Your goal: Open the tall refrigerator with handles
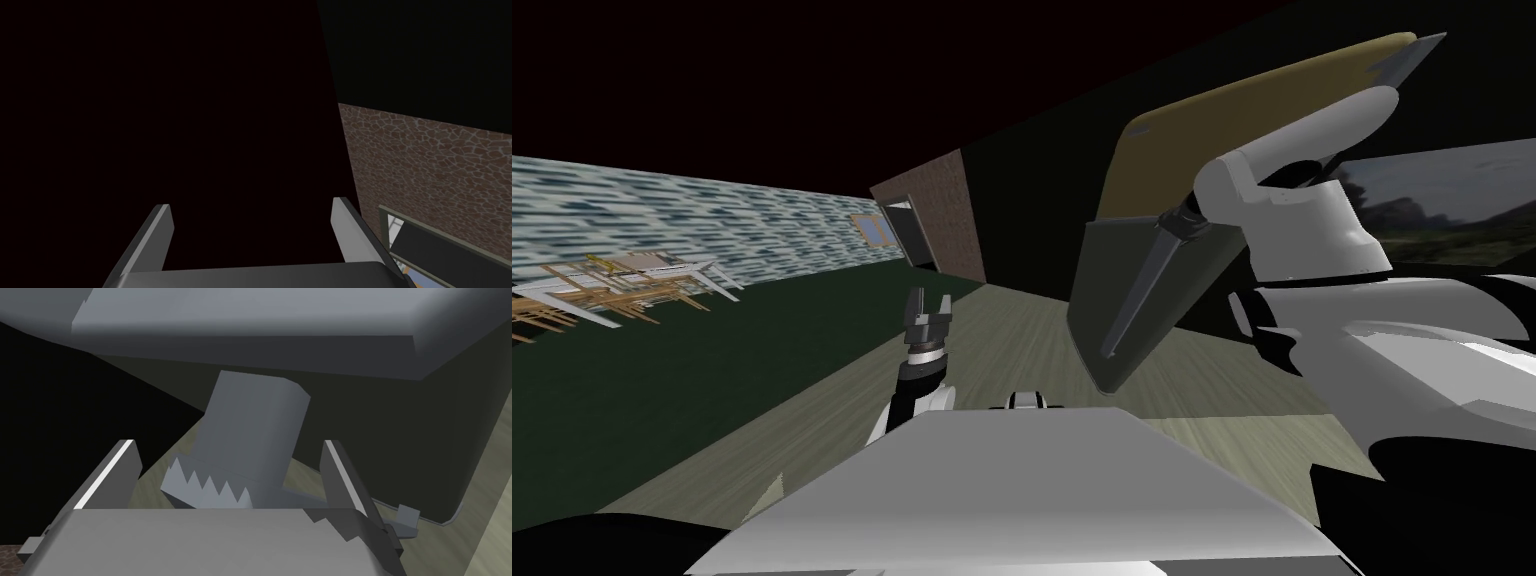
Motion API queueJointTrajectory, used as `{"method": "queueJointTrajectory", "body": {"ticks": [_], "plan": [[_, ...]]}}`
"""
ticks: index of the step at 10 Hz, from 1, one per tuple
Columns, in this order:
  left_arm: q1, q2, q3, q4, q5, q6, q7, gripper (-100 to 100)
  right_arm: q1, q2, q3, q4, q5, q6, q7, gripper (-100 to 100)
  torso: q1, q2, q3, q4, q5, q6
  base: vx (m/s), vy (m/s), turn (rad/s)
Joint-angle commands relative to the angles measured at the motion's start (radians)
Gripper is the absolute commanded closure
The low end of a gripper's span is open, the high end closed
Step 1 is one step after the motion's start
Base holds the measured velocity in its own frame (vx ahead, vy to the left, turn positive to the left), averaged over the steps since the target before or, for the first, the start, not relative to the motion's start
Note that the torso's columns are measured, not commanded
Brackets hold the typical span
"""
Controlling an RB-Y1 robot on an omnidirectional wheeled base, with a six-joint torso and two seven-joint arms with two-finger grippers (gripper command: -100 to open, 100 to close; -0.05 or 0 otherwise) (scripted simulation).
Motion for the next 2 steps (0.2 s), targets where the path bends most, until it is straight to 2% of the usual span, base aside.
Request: {"method": "queueJointTrajectory", "body": {"ticks": [1, 2], "plan": [[0.000, 0.000, 0.000, 0.000, 0.000, 0.000, 0.000, 0, -0.001, -0.002, -0.001, -0.001, 0.000, -0.001, 0.000, 0, 0.000, 0.002, 0.002, 0.000, -0.001, 0.001, -0.016, 0.006, -0.025], [0.000, 0.000, 0.000, 0.000, 0.000, 0.000, 0.000, 0, -0.002, -0.004, -0.002, -0.002, 0.001, -0.002, 0.000, 0, 0.000, 0.004, 0.003, 0.001, -0.001, 0.002, -0.013, 0.004, -0.022]]}}
